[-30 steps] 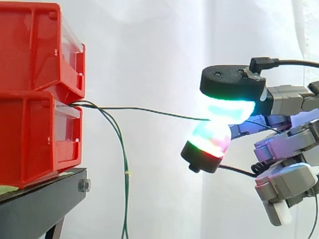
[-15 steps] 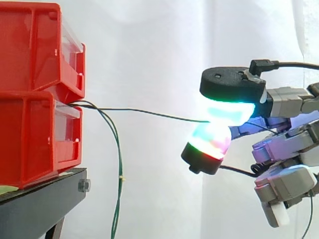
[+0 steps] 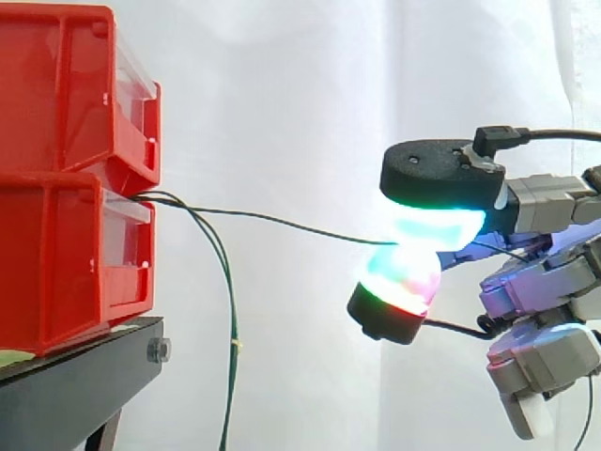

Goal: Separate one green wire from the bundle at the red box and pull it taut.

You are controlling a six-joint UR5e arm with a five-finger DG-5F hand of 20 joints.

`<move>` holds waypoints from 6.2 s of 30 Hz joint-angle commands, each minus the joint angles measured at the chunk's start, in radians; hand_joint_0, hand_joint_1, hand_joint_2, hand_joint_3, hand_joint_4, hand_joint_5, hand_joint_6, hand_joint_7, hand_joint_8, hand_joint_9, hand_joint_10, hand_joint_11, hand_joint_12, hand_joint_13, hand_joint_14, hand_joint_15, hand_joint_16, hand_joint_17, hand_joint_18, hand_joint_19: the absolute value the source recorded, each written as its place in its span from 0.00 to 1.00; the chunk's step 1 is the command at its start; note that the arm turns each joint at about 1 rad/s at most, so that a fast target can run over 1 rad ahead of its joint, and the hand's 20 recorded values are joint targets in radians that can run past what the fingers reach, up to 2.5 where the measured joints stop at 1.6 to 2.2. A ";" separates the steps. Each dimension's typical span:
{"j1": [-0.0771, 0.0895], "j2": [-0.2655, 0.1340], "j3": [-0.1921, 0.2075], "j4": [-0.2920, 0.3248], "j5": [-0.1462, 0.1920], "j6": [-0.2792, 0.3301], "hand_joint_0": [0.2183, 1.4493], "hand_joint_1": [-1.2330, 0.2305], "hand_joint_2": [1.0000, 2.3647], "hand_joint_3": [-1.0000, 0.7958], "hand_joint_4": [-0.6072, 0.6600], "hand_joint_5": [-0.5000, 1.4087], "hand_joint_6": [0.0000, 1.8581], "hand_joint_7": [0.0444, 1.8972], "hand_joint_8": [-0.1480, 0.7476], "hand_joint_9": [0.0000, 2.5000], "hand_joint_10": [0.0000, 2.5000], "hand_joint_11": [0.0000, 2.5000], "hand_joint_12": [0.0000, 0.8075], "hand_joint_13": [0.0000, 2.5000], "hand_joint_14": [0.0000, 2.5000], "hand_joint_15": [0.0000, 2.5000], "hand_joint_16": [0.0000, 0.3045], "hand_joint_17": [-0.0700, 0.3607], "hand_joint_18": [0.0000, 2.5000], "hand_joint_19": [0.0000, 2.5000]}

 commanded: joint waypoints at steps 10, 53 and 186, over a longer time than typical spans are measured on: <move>0.001 -0.001 0.001 0.001 -0.001 -0.003 0.31 0.35 0.01 0.46 0.50 0.20 0.50 0.59 0.46 0.54 0.67 0.55 0.40 0.55 0.01 0.60 0.14 0.39 0.38 0.35; -0.001 0.000 0.001 0.002 -0.003 -0.003 0.31 0.34 0.01 0.47 0.50 0.20 0.50 0.59 0.44 0.54 0.66 0.54 0.39 0.55 0.01 0.61 0.12 0.35 0.35 0.35; 0.001 0.000 0.001 0.002 -0.004 -0.003 0.30 0.34 0.01 0.46 0.49 0.20 0.50 0.58 0.43 0.55 0.62 0.55 0.36 0.57 0.01 0.62 0.11 0.34 0.33 0.35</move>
